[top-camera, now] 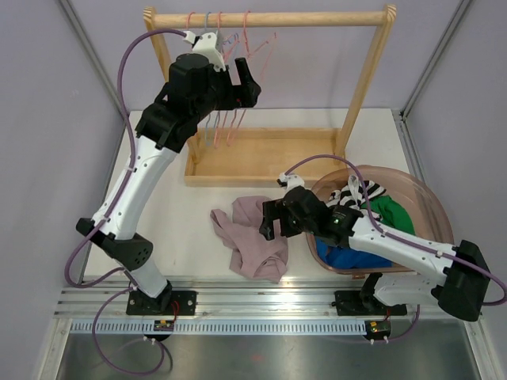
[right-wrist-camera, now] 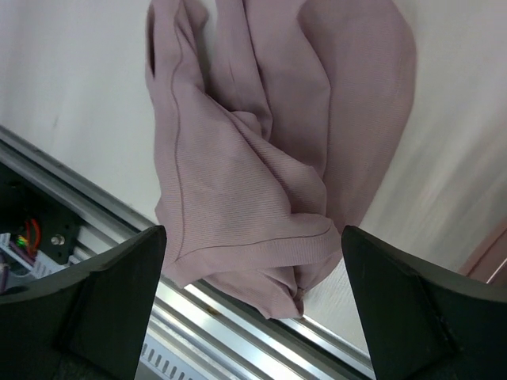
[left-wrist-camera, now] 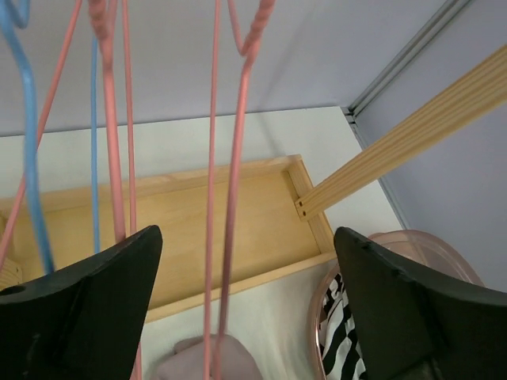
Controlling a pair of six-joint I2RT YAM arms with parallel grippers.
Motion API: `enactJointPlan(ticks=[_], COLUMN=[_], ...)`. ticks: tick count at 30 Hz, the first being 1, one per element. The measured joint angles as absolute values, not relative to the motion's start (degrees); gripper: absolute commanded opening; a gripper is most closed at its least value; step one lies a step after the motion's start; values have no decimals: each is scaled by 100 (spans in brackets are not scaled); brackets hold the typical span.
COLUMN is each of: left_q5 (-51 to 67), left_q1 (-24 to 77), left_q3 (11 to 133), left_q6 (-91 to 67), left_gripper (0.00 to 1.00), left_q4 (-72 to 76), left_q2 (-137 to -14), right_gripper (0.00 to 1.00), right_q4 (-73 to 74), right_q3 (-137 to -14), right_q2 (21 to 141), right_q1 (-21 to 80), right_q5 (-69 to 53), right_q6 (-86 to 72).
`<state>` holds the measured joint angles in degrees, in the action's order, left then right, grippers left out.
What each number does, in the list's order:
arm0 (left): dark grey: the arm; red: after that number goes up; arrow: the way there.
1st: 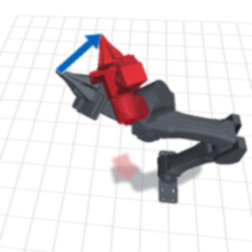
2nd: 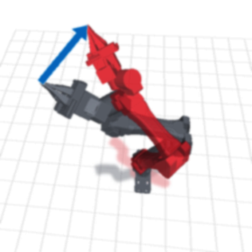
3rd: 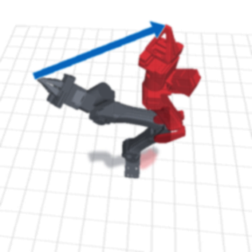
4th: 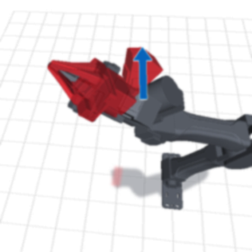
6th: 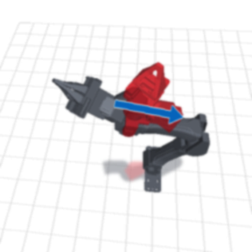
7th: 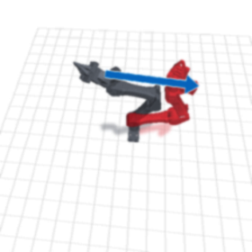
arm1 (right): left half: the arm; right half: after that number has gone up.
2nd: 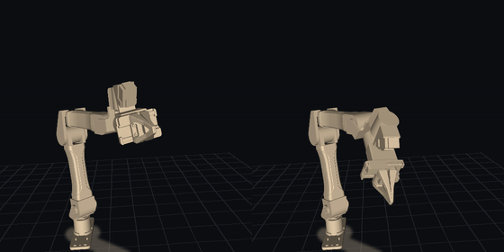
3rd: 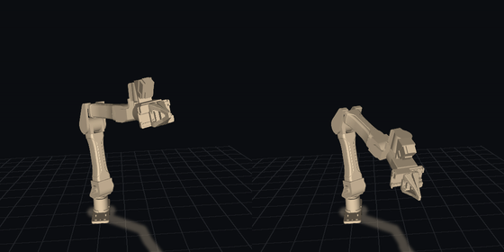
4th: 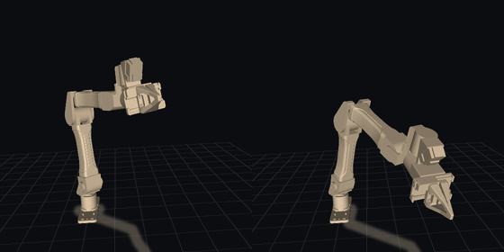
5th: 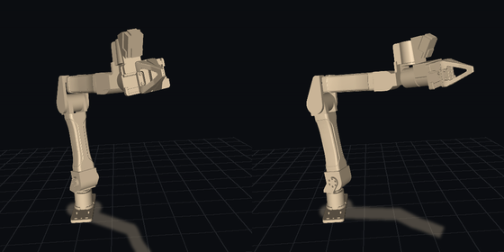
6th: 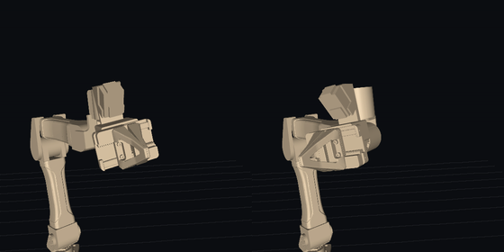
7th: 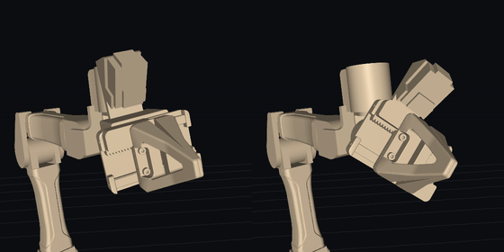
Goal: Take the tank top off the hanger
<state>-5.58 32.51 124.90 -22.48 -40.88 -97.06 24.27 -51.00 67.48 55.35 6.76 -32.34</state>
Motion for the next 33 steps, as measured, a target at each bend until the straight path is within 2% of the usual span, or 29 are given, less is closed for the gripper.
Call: enactJointPlan(ticks=[5, 12, 18, 20, 22, 24, 25, 29, 33], left_q5=[-440, -451, -574, -694, -849, -982, -1044, -1286, -1653], left_q1=[3330, 3479, 3481, 3483, 3483, 3483, 3483, 3483, 3483], left_q3=[12025, 10801, 10016, 9754, 9480, 9105, 8901, 7933, 6952], left_q6=[-2252, -2250, -2239, -2220, -2182, -2145, -2132, -2088, -2040], left_gripper=[99, 99, 99, 99, 99, 99, 99, 99, 99], left_q4=[-4042, -3638, -3509, -3524, -3614, -3673, -3708, -3787, -3817], left_q2=[-8888, -6949, -5839, -5590, -5347, -5063, -4886, -4182, -3470], right_gripper=[100, 99, 98, 73, 31, 5, 0, 0, 0], right_q4=[2519, 2644, 2639, 2672, 2558, 2397, 2388, 2515, 2936], right_q3=[-5238, -5684, -6012, -6243, -6366, -6392, -6392, -6267, -6169], right_q2=[7568, 8833, 9926, 10224, 10346, 10363, 10328, 10042, 9203], right_q1=[5638, 5951, 6007, 6036, 6071, 6114, 6128, 6130, 6128], right_q5=[816, 1063, 1085, 1044, 985, 895, 917, 1076, 1426], right_q6=[-3135, -3105, -3105, -3083, -3033, -3057, -3052, -3079, -3074])
